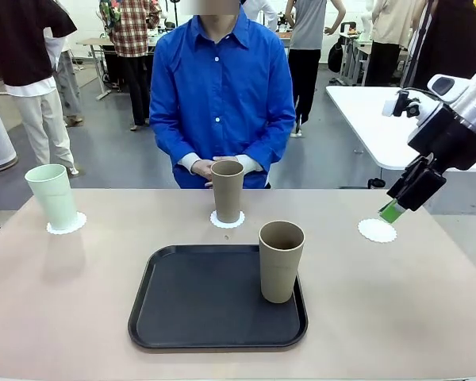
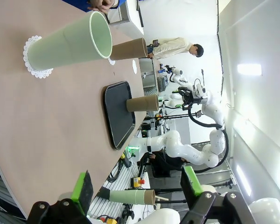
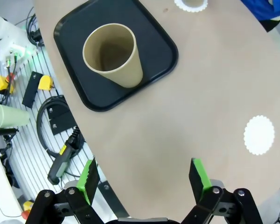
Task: Place coasters on the table and set cups on them.
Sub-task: Take one Reusable plastic cup from the Flat Tray and place it on a coaster set by the human.
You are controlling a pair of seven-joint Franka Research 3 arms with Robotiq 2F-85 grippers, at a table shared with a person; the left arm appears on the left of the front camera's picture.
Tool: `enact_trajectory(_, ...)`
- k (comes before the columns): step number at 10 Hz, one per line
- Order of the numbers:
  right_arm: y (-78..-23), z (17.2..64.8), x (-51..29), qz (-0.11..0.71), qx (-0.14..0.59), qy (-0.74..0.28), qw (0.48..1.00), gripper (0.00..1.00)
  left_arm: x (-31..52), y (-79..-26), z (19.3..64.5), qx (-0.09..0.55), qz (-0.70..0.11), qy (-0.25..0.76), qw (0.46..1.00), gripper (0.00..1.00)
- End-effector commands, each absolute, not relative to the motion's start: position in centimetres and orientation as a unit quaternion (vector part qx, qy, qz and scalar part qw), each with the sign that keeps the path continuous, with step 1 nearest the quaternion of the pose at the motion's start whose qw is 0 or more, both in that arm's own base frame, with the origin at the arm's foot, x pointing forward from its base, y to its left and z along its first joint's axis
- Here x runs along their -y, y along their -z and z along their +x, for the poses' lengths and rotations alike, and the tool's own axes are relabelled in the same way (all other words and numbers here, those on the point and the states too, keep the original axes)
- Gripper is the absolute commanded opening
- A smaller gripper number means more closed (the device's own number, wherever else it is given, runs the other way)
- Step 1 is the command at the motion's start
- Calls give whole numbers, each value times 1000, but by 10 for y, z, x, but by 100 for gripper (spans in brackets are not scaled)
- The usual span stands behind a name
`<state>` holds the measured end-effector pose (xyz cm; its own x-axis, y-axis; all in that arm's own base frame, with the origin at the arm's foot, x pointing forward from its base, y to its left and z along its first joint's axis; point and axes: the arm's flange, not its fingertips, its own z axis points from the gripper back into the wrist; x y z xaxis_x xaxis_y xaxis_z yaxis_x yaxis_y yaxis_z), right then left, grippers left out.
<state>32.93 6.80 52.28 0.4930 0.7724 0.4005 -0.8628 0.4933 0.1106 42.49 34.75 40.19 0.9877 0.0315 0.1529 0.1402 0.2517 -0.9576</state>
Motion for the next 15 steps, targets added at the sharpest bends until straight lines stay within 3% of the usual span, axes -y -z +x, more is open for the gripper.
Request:
enact_trajectory(1, -521, 330, -68, 150, 149, -480, 851, 100, -348, -403, 424, 70, -609, 33, 789, 100)
enact_trajectory(3, -497, 365, -48, 263, 248, -500, 787, 100, -348, -403, 424, 70, -609, 33, 789, 100)
enact_trajectory(5, -466, 388, -38, 346, 297, -509, 730, 100, -348, -403, 424, 70, -609, 33, 789, 100)
enact_trajectory(9, -418, 393, -29, 399, 337, -584, 621, 100, -348, -403, 424, 70, -609, 33, 789, 100)
enact_trajectory(12, -396, 396, -22, 384, 331, -622, 597, 100, -348, -403, 424, 70, -609, 33, 789, 100)
enact_trajectory(15, -403, 383, -32, 403, 336, -596, 607, 100, -348, -403, 424, 70, -609, 33, 789, 100)
